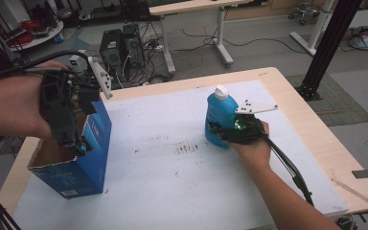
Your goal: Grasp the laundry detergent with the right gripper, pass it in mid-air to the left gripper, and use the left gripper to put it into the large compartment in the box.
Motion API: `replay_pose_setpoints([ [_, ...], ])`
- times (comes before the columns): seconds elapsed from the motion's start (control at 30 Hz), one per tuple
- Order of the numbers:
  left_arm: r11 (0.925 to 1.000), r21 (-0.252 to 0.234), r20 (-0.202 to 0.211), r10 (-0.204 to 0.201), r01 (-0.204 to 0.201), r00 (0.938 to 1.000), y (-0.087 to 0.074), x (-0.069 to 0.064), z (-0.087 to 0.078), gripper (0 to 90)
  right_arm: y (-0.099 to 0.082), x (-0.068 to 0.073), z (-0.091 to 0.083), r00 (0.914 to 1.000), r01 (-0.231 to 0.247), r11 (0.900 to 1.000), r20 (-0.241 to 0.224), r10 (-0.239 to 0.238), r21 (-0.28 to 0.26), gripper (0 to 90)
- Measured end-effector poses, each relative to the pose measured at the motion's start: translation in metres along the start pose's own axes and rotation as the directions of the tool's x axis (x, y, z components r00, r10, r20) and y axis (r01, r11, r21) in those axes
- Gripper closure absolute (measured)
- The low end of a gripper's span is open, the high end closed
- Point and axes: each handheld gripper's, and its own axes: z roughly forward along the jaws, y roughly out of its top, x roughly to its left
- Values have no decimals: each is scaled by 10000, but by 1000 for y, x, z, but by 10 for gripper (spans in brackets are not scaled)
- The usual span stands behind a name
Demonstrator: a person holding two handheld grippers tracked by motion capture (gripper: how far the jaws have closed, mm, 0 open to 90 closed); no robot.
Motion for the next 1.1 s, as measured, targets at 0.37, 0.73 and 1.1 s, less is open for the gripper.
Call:
replay_pose_setpoints([
  [0.37,9999,-4,-3,160,-160,9999,8,-1,0,17,6,5,-8,9991,229,9997,-362,-227,45,455],
  [0.73,9994,96,6,340,-340,9994,19,-1,0,17,25,12,-31,9909,746,9972,-1123,-740,18,455],
  [1.1,9971,22,14,760,-760,9971,40,-4,-2,17,52,39,-47,9458,1753,9845,-2774,-1690,-22,456],
])
